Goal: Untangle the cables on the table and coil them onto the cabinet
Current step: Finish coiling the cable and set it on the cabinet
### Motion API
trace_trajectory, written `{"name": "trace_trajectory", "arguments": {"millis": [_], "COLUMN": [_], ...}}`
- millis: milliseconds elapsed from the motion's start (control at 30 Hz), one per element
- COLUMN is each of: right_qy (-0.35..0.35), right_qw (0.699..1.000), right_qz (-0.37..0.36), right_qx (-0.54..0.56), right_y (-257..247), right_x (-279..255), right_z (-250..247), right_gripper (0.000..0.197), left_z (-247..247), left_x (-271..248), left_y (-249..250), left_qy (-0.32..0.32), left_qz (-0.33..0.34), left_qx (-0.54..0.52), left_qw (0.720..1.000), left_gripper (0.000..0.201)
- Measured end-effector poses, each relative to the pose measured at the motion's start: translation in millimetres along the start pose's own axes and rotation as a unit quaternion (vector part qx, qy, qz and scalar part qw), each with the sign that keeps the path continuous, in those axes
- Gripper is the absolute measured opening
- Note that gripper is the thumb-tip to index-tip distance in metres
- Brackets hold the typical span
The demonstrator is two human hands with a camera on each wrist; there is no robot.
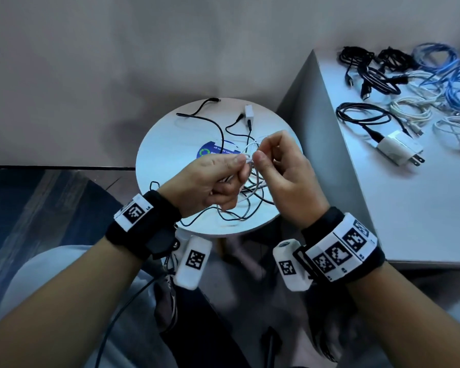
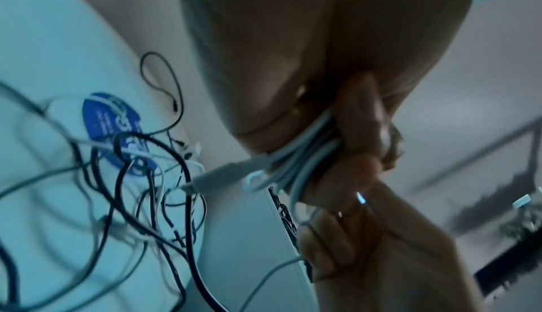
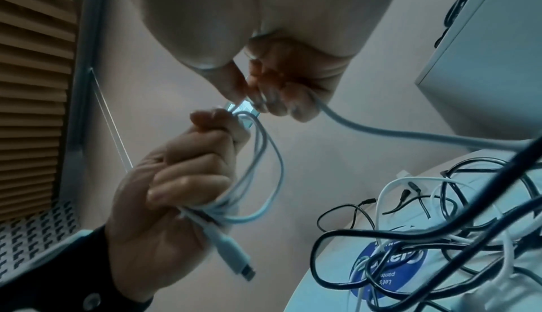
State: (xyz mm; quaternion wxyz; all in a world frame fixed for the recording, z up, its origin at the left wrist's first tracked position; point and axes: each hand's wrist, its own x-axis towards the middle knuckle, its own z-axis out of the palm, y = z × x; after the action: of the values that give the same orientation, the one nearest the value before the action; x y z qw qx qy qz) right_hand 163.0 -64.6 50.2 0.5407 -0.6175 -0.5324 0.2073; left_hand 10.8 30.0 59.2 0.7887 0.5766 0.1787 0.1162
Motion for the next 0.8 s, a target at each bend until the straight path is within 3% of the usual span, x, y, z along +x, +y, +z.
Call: {"name": "trace_trajectory", "arguments": {"millis": [167, 367, 467, 567, 700, 800], "right_qy": [-0.041, -0.095, -0.149, -0.195, -0.196, -0.247], "right_qw": [0.996, 0.991, 0.982, 0.945, 0.940, 0.921], "right_qz": [0.052, 0.081, 0.056, 0.043, 0.060, 0.047], "right_qx": [0.054, 0.037, -0.105, -0.260, -0.272, -0.296], "right_y": [18, 27, 29, 32, 28, 17], "right_x": [4, -3, -7, -8, -8, -13], "right_z": [6, 16, 17, 16, 17, 24], "right_gripper": [0.018, 0.031, 0.032, 0.032, 0.032, 0.026], "left_z": [-5, -13, -20, -31, -37, -30], "left_x": [3, 3, 2, -1, 2, 8], "left_y": [-3, 3, 8, 14, 11, 3], "left_qy": [0.021, 0.023, 0.020, 0.051, 0.113, 0.179], "left_qz": [0.031, 0.064, 0.076, 0.122, 0.168, 0.165], "left_qx": [-0.216, -0.329, -0.316, -0.298, -0.310, -0.179], "left_qw": [0.976, 0.942, 0.945, 0.945, 0.929, 0.953], "left_gripper": [0.030, 0.049, 0.049, 0.047, 0.045, 0.038]}}
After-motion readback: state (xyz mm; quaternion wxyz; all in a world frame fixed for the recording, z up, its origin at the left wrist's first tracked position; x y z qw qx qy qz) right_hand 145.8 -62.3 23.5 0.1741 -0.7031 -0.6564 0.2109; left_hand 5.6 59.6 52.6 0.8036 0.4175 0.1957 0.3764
